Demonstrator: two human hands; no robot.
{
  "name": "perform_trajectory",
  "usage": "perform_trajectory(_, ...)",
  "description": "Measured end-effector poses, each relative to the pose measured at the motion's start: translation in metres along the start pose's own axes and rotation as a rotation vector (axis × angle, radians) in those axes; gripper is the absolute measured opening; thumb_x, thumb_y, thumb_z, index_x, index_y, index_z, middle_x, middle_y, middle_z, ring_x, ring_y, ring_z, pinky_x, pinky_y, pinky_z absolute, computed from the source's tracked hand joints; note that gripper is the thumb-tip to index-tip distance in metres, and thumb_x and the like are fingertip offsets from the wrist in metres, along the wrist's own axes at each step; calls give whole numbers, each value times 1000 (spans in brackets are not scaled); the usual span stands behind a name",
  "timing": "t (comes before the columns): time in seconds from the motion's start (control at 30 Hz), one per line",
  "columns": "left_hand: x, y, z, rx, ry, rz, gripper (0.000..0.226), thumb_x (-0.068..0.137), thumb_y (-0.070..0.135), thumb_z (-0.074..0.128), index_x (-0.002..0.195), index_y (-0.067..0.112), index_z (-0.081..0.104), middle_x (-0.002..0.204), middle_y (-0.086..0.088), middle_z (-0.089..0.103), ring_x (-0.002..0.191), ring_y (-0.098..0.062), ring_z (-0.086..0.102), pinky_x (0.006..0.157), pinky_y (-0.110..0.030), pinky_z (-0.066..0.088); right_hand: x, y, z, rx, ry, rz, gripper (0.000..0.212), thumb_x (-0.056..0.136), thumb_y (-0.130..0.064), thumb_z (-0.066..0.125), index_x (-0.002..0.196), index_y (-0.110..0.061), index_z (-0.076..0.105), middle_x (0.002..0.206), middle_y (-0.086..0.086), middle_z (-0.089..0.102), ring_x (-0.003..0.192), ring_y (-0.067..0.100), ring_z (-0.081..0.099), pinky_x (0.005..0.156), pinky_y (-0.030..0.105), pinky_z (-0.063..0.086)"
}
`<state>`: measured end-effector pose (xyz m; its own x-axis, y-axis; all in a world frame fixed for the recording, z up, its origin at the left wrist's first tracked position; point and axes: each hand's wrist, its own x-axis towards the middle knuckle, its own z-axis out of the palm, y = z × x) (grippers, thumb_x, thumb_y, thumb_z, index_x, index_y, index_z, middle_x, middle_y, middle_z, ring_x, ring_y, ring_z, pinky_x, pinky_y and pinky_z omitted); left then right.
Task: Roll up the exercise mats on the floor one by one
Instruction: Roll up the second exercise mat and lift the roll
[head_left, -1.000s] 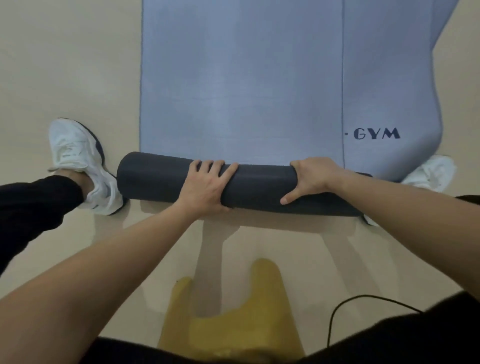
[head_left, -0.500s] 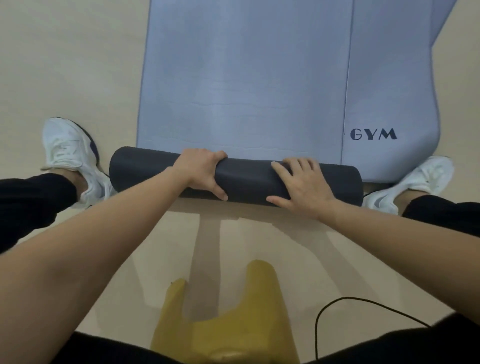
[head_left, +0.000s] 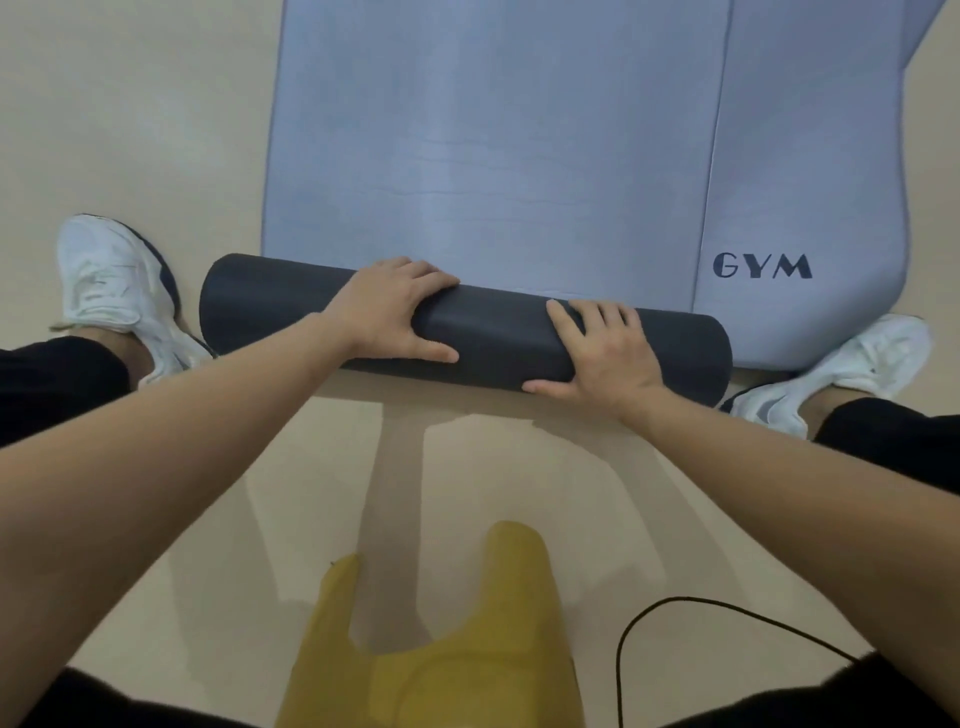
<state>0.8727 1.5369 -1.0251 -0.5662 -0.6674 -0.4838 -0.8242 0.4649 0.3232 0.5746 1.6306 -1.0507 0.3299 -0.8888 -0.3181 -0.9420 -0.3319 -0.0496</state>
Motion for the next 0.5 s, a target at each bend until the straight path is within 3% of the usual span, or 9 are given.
perform_trajectory(0.1,-20,5,20,119,286,70,89,86,77,49,151,15,48,151,-8,54,131,-33,53,109,-49,38,16,13,-11,38,-38,-32,105,80,-92,38,146,-11,47,126,17,60,111,38,57,98,50,45)
perform_trajectory(0.17,-25,16,32,192,375,60,90,89,74,50,154,13,44,156,-12,48,141,-36,45,118,-54,31,32,24,-24,117,-96,-22,102,78,-94,39,144,-17,46,122,12,60,110,36,57,94,47,46)
perform_trajectory(0.27,-21,33,39,323,267,-57,105,86,83,39,162,13,24,167,-16,28,154,-40,24,125,-60,15,65,40,-44,302,-279,8,97,75,-94,47,146,-28,45,124,4,60,113,30,57,91,43,46)
perform_trajectory(0.37,-3,31,35,321,254,-123,109,83,90,32,161,14,23,166,-15,29,152,-40,25,125,-61,13,85,52,-53,368,-391,14,89,78,-91,49,148,-37,45,134,-3,62,120,27,58,98,44,46)
perform_trajectory(0.5,24,14,10,323,254,-79,111,81,96,29,157,15,33,157,-12,43,141,-37,41,121,-55,25,95,53,-62,111,-184,128,97,77,-98,25,150,-38,46,135,1,61,123,29,55,102,47,38)
